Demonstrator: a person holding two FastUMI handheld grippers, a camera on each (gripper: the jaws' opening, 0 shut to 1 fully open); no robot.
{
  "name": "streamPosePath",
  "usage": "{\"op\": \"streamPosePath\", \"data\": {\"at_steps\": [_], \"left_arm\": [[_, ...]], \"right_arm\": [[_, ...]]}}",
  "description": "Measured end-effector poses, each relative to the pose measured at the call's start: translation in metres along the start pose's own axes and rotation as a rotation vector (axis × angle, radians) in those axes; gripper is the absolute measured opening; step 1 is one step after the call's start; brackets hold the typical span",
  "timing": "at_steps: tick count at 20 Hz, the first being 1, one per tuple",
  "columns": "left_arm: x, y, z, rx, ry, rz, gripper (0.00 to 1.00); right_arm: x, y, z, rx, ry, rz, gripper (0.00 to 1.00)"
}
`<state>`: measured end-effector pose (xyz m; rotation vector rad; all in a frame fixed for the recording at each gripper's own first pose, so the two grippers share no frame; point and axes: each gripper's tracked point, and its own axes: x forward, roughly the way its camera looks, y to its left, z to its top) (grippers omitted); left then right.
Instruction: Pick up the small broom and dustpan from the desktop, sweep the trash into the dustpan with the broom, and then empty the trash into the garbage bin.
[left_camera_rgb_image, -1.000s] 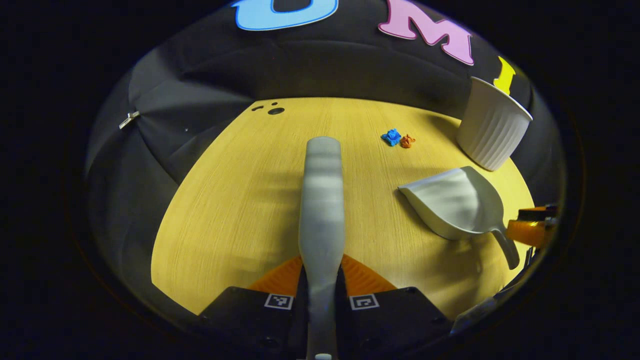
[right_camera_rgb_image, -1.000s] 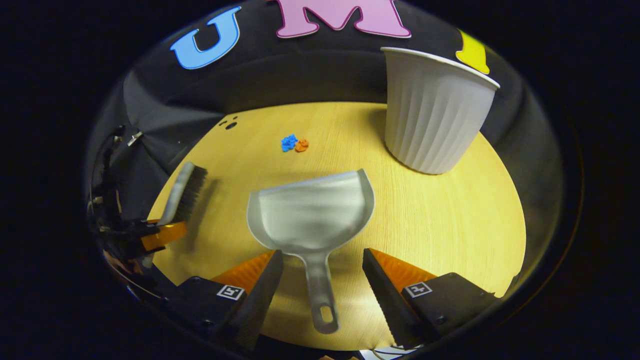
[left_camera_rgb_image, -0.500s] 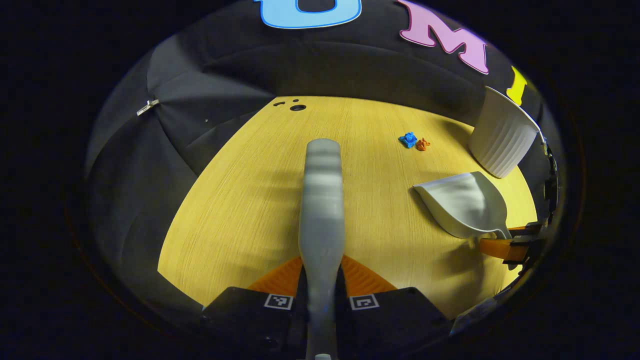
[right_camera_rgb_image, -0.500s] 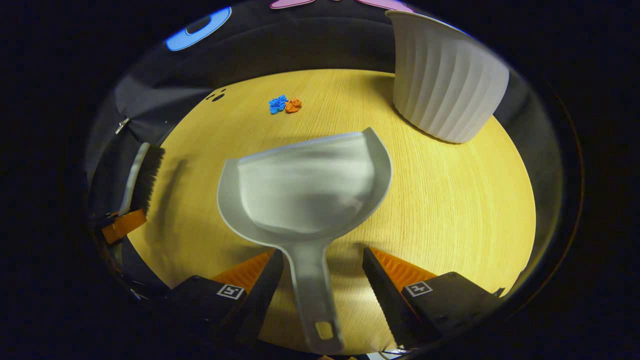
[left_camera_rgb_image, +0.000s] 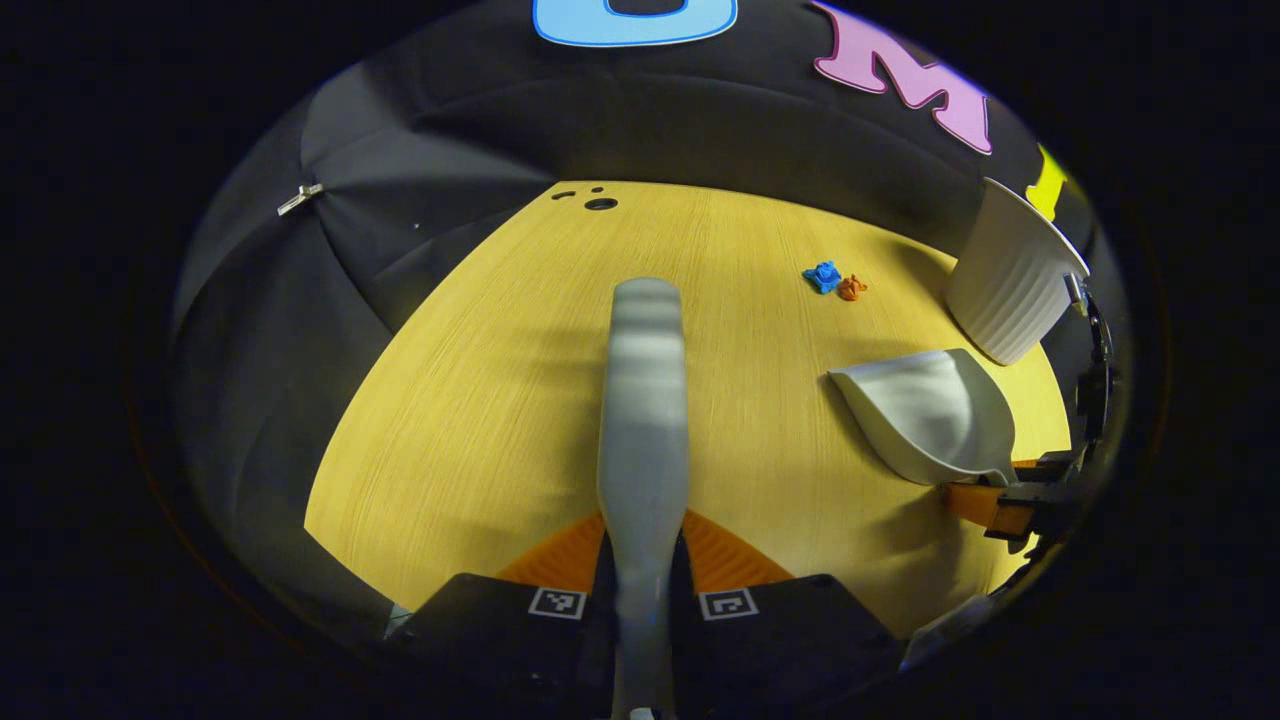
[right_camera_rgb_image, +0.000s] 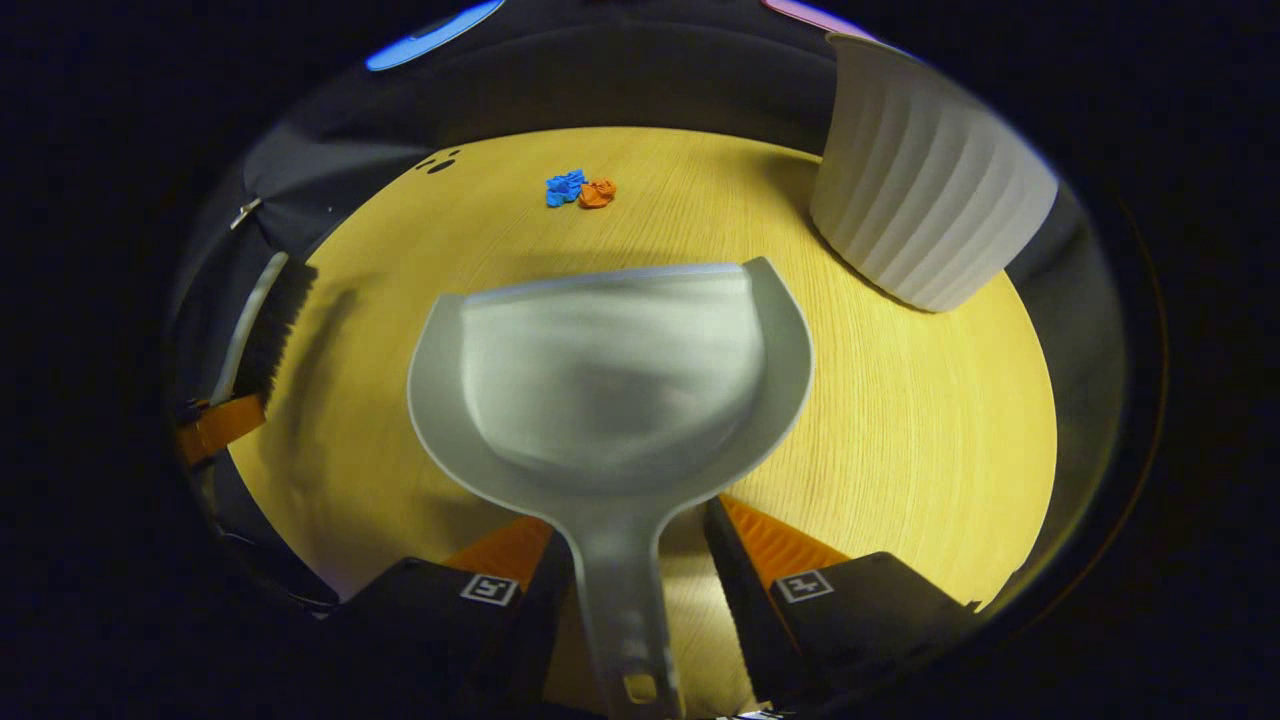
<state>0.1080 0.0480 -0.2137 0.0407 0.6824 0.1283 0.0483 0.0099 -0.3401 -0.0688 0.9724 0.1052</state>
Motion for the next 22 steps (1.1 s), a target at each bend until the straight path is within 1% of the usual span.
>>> {"op": "streamPosePath", "data": {"at_steps": [1, 3, 4, 5, 6, 7, 9, 10, 11, 12, 13, 14, 15, 16, 18, 19, 20, 21, 22], "left_arm": [[0.001, -0.004, 0.001, 0.005, 0.003, -0.006, 0.27], [0.006, -0.010, 0.003, 0.027, 0.011, -0.016, 0.27], [0.008, -0.012, 0.006, 0.039, 0.013, -0.018, 0.27], [0.011, -0.015, 0.009, 0.050, 0.013, -0.022, 0.27], [0.016, -0.019, 0.013, 0.066, 0.015, -0.029, 0.27], [0.021, -0.021, 0.019, 0.083, 0.017, -0.032, 0.25], [0.031, -0.027, 0.034, 0.109, 0.018, -0.046, 0.25], [0.037, -0.030, 0.044, 0.115, 0.015, -0.053, 0.27], [0.044, -0.033, 0.055, 0.125, 0.013, -0.061, 0.27], [0.052, -0.036, 0.067, 0.142, 0.012, -0.067, 0.27], [0.060, -0.039, 0.080, 0.166, 0.008, -0.072, 0.27], [0.070, -0.044, 0.093, 0.197, 0.005, -0.080, 0.27], [0.080, -0.049, 0.105, 0.231, 0.003, -0.090, 0.27], [0.092, -0.055, 0.116, 0.267, 0.002, -0.099, 0.27], [0.110, -0.065, 0.134, 0.324, 0.002, -0.096, 0.27], [0.119, -0.073, 0.140, 0.348, 0.007, -0.103, 0.27], [0.128, -0.082, 0.144, 0.372, 0.015, -0.114, 0.27], [0.139, -0.088, 0.149, 0.394, 0.021, -0.120, 0.25], [0.147, -0.094, 0.155, 0.419, 0.025, -0.125, 0.27]], "right_arm": [[-0.002, 0.000, -0.001, 0.001, -0.001, 0.001, 0.62], [-0.002, -0.001, 0.000, -0.006, 0.008, 0.022, 0.43], [-0.002, -0.001, 0.001, -0.009, 0.010, 0.040, 0.48], [-0.003, -0.001, 0.000, -0.004, 0.018, 0.059, 0.41], [-0.004, -0.001, 0.000, 0.006, 0.020, 0.080, 0.40], [-0.004, -0.002, 0.000, 0.016, 0.027, 0.099, 0.34], [-0.004, -0.002, 0.001, 0.037, 0.042, 0.131, 0.41], [-0.005, -0.004, 0.001, 0.035, 0.047, 0.132, 0.32], [-0.005, -0.006, 0.000, 0.018, 0.047, 0.128, 0.32], [-0.008, -0.008, 0.001, 0.000, 0.038, 0.126, 0.41], [-0.010, -0.009, 0.002, -0.010, 0.030, 0.128, 0.41], [-0.013, -0.010, 0.004, -0.017, 0.022, 0.130, 0.37], [-0.016, -0.013, 0.007, -0.024, 0.008, 0.129, 0.41], [-0.019, -0.016, 0.008, -0.035, 0.005, 0.126, 0.37], [-0.020, -0.024, 0.009, -0.051, 0.001, 0.128, 0.36], [-0.021, -0.027, 0.009, -0.051, -0.003, 0.128, 0.31], [-0.023, -0.032, 0.009, -0.047, -0.005, 0.123, 0.36], [-0.024, -0.037, 0.009, -0.042, -0.009, 0.121, 0.31], [-0.026, -0.041, 0.010, -0.034, -0.014, 0.121, 0.36]]}}
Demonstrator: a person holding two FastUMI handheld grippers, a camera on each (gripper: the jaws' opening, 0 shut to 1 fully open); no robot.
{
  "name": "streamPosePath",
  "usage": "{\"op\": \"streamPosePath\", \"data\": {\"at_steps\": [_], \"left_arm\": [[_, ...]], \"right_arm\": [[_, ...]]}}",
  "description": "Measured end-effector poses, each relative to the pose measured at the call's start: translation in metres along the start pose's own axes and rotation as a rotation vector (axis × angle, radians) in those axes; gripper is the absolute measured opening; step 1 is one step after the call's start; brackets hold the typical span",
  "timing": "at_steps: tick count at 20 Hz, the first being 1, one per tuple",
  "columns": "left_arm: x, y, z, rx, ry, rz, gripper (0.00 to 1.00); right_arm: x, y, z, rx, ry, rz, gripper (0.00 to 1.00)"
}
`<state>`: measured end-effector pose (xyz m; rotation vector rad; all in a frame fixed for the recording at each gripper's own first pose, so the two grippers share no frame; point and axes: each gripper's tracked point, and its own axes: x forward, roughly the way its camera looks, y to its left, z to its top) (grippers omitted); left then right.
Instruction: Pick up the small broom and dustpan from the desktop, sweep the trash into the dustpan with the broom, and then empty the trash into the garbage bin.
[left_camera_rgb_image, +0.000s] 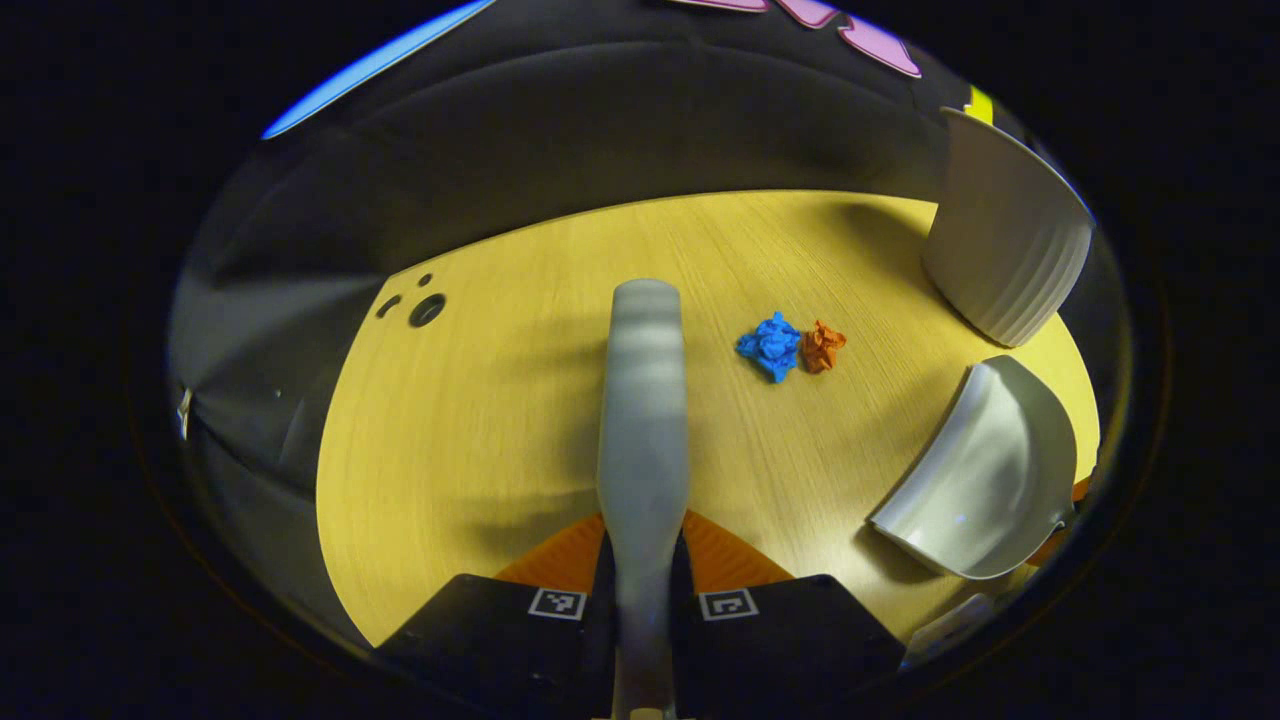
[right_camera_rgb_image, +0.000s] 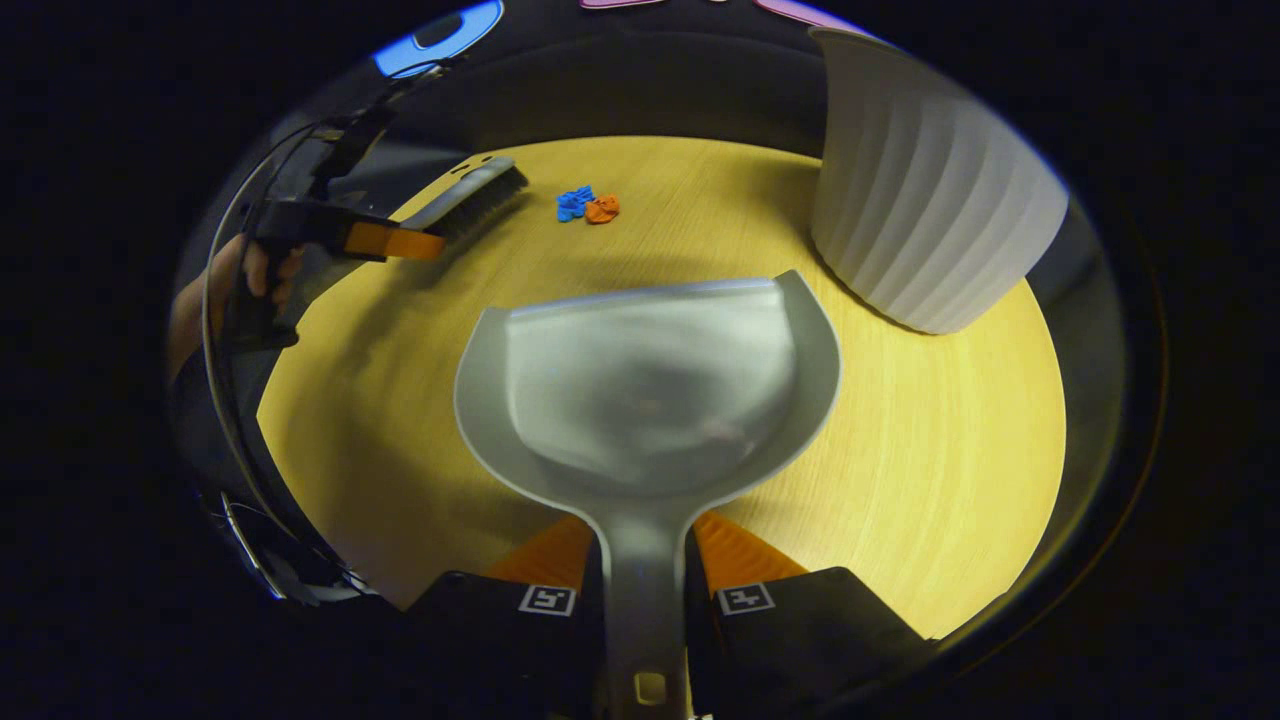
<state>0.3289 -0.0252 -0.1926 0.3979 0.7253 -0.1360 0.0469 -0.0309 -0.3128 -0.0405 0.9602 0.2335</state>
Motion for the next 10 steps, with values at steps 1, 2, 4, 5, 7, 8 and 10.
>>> {"op": "streamPosePath", "data": {"at_steps": [1, 2, 4, 5, 7, 8, 10], "left_arm": [[0.008, -0.003, 0.008, 0.035, 0.004, -0.006, 0.25], [0.014, -0.005, 0.015, 0.079, 0.010, -0.008, 0.27], [0.025, -0.006, 0.033, 0.186, 0.000, -0.016, 0.27], [0.031, -0.009, 0.040, 0.234, -0.006, -0.025, 0.27], [0.039, -0.015, 0.048, 0.323, 0.005, -0.055, 0.27], [0.043, -0.019, 0.052, 0.354, 0.003, -0.070, 0.27], [0.043, -0.031, 0.060, 0.396, 0.000, -0.104, 0.27]], "right_arm": [[-0.003, -0.003, 0.000, 0.001, -0.004, 0.000, 0.36], [-0.003, -0.008, 0.000, 0.002, -0.005, -0.008, 0.31], [-0.005, -0.016, 0.000, -0.004, -0.010, -0.025, 0.36], [-0.005, -0.017, -0.001, -0.010, -0.010, -0.024, 0.36], [-0.005, -0.017, -0.002, -0.019, -0.008, -0.017, 0.36], [-0.005, -0.016, -0.003, -0.032, -0.008, -0.012, 0.36], [-0.005, -0.013, -0.004, -0.068, -0.002, -0.001, 0.31]]}}
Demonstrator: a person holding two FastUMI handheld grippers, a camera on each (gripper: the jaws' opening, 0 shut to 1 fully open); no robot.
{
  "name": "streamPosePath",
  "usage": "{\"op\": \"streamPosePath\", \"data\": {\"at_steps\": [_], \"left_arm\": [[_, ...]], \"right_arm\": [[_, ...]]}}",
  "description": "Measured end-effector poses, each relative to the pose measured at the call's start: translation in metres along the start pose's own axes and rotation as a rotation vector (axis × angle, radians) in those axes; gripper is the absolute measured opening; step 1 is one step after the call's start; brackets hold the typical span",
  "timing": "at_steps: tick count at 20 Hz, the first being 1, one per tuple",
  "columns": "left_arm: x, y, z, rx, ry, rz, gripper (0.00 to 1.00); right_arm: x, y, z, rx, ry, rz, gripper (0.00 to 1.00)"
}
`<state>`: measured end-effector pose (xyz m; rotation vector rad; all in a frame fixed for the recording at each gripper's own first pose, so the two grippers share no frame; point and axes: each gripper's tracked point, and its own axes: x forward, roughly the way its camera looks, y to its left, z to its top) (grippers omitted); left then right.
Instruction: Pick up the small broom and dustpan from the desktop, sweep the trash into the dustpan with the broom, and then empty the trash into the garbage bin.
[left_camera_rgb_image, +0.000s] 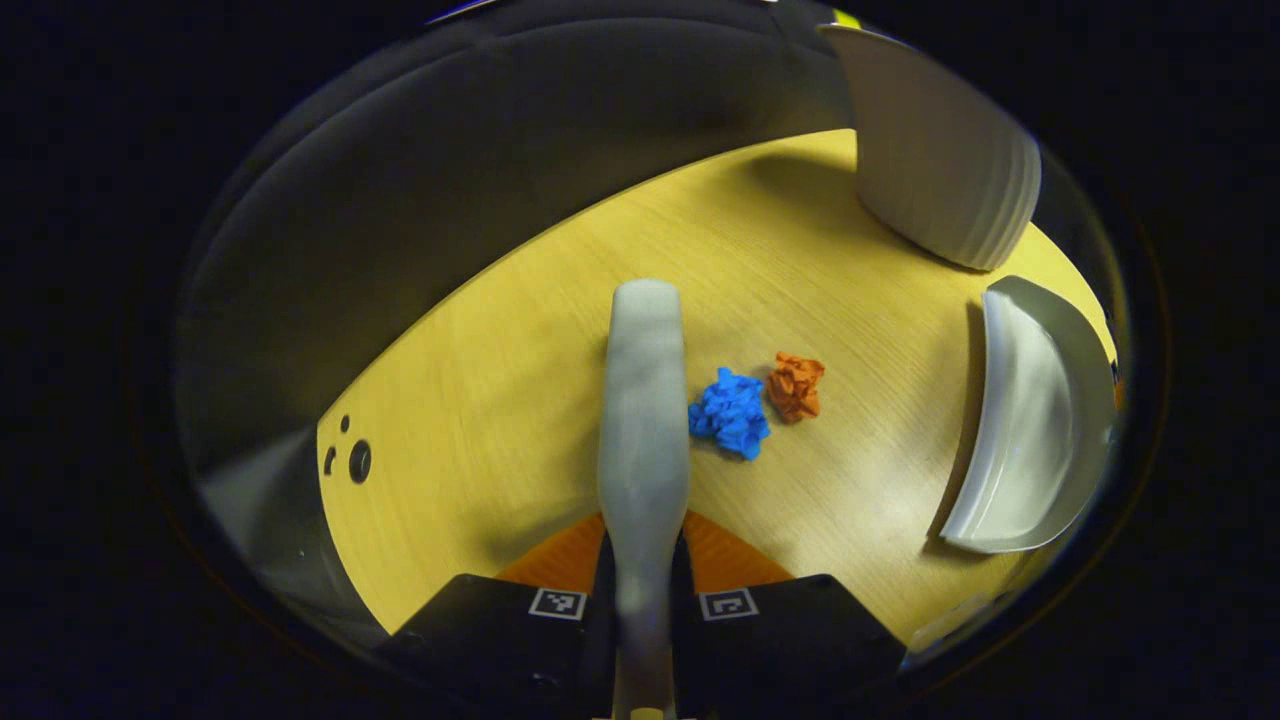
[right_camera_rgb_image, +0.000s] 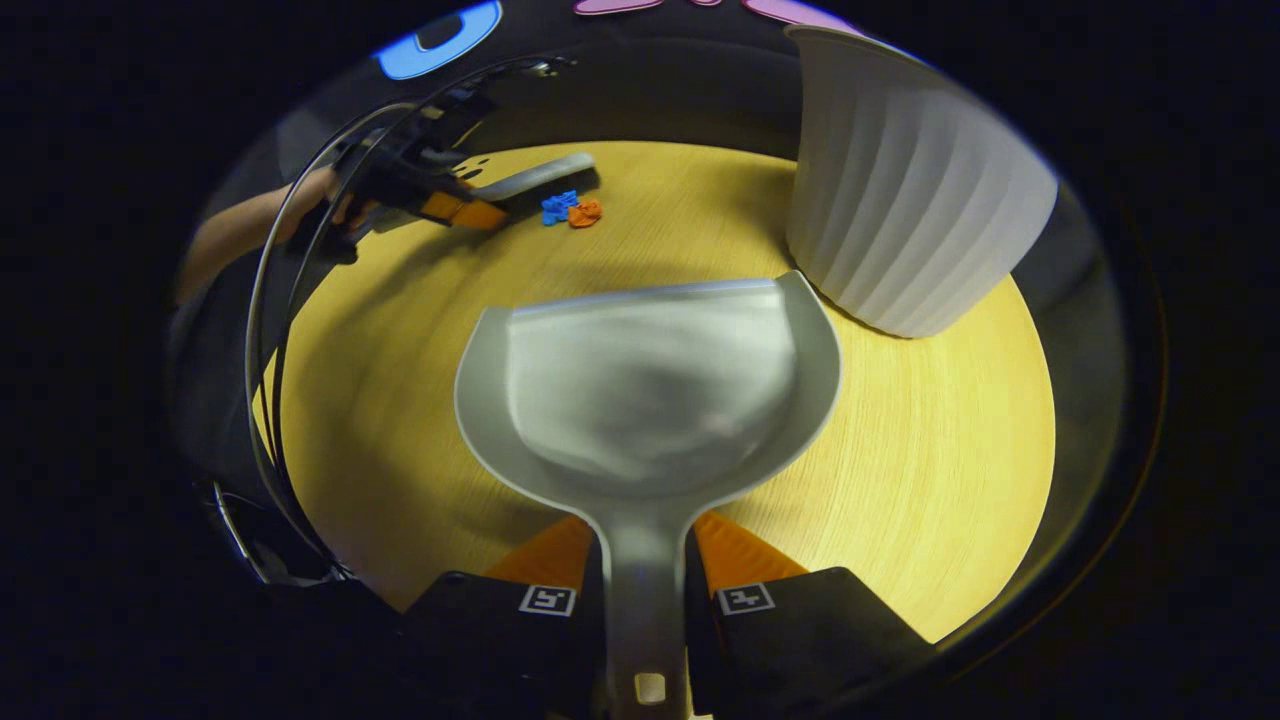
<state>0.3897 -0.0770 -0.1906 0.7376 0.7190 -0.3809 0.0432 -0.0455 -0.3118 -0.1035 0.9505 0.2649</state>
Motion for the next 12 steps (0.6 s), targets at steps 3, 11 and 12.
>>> {"op": "streamPosePath", "data": {"at_steps": [3, 11, 12], "left_arm": [[-0.001, -0.017, 0.011, 0.061, -0.013, -0.074, 0.27], [-0.005, -0.053, -0.027, 0.302, -0.016, -0.407, 0.27], [-0.009, -0.057, -0.035, 0.322, -0.011, -0.442, 0.27]], "right_arm": [[0.003, 0.009, -0.003, -0.047, 0.011, 0.013, 0.36], [0.005, 0.016, 0.001, -0.090, 0.019, 0.043, 0.36], [0.004, 0.016, 0.000, -0.097, 0.020, 0.042, 0.36]]}}
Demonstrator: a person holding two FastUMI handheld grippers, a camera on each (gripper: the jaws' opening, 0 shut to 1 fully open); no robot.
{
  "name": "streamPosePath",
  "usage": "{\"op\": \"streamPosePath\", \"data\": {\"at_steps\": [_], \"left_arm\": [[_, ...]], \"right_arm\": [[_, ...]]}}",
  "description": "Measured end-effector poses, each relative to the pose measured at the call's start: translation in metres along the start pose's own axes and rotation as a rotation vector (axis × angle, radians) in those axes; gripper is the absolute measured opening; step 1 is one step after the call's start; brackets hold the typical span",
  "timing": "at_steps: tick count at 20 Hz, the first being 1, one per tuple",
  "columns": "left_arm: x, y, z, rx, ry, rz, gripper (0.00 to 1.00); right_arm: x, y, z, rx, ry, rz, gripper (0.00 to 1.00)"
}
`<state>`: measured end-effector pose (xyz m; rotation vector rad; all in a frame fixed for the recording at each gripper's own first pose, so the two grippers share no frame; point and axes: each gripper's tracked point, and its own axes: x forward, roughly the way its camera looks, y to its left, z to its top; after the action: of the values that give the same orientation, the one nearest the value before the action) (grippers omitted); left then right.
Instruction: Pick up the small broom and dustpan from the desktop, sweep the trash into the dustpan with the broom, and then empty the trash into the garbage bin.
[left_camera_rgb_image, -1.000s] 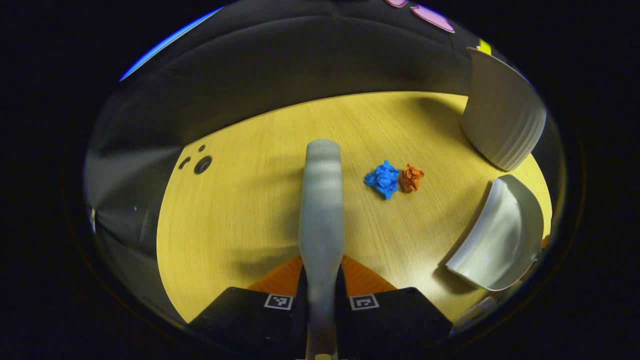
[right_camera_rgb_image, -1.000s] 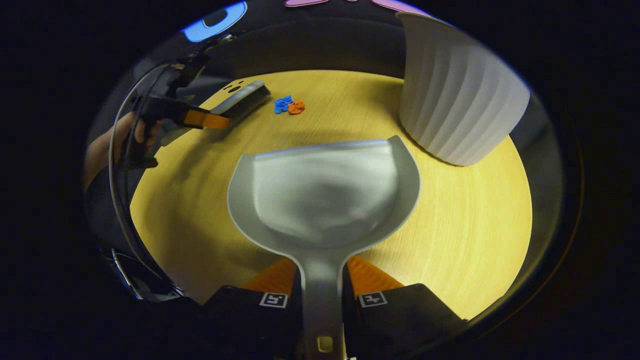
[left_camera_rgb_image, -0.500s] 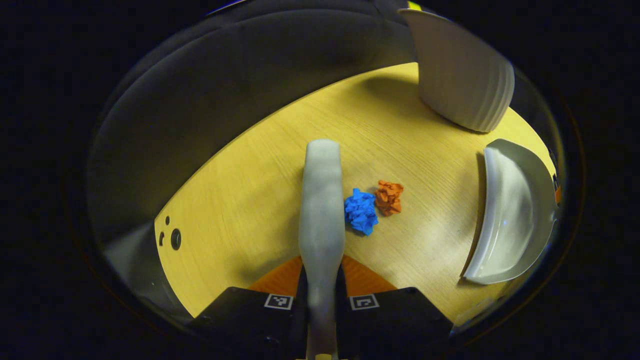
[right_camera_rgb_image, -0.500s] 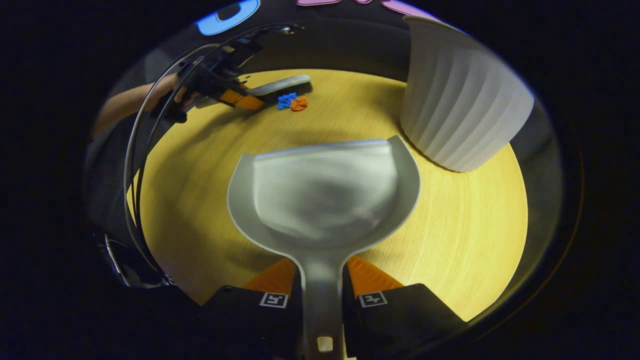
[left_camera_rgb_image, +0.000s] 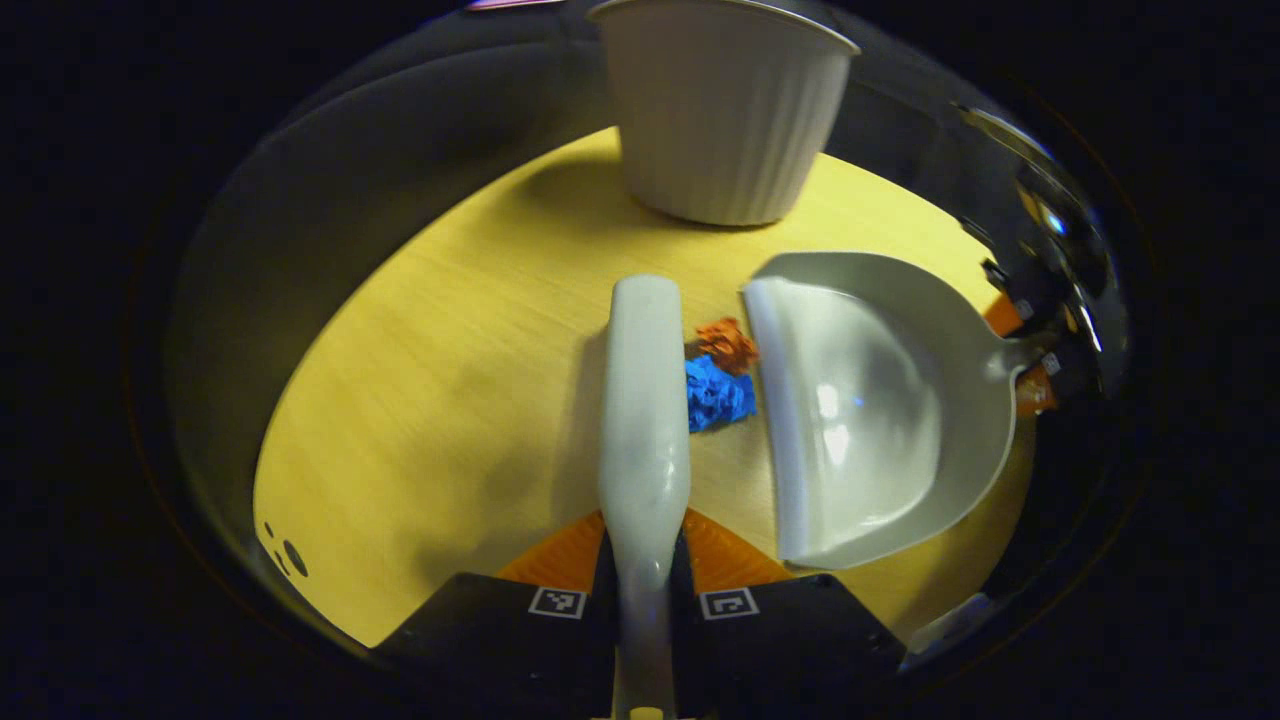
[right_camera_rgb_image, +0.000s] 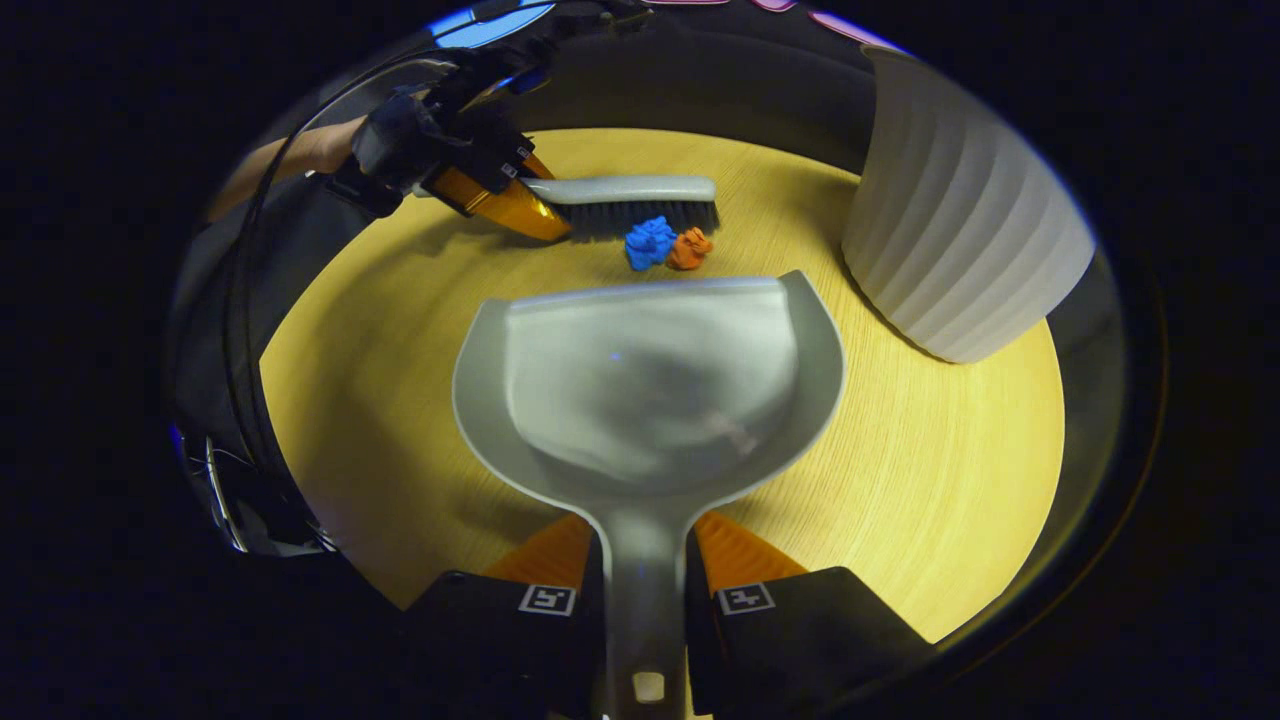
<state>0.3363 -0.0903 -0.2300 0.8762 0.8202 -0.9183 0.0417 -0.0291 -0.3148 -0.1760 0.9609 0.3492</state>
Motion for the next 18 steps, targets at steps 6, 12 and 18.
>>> {"op": "streamPosePath", "data": {"at_steps": [6, 12, 18], "left_arm": [[-0.031, -0.054, -0.005, 0.046, 0.009, -0.136, 0.27], [-0.059, -0.064, -0.018, -0.089, -0.075, 0.046, 0.27], [-0.087, -0.079, -0.075, -0.438, -0.169, 0.196, 0.27]], "right_arm": [[0.003, -0.003, -0.008, -0.035, 0.001, -0.007, 0.36], [0.002, -0.006, -0.006, -0.050, -0.041, -0.035, 0.36], [-0.020, -0.009, -0.009, -0.014, -0.070, -0.058, 0.36]]}}
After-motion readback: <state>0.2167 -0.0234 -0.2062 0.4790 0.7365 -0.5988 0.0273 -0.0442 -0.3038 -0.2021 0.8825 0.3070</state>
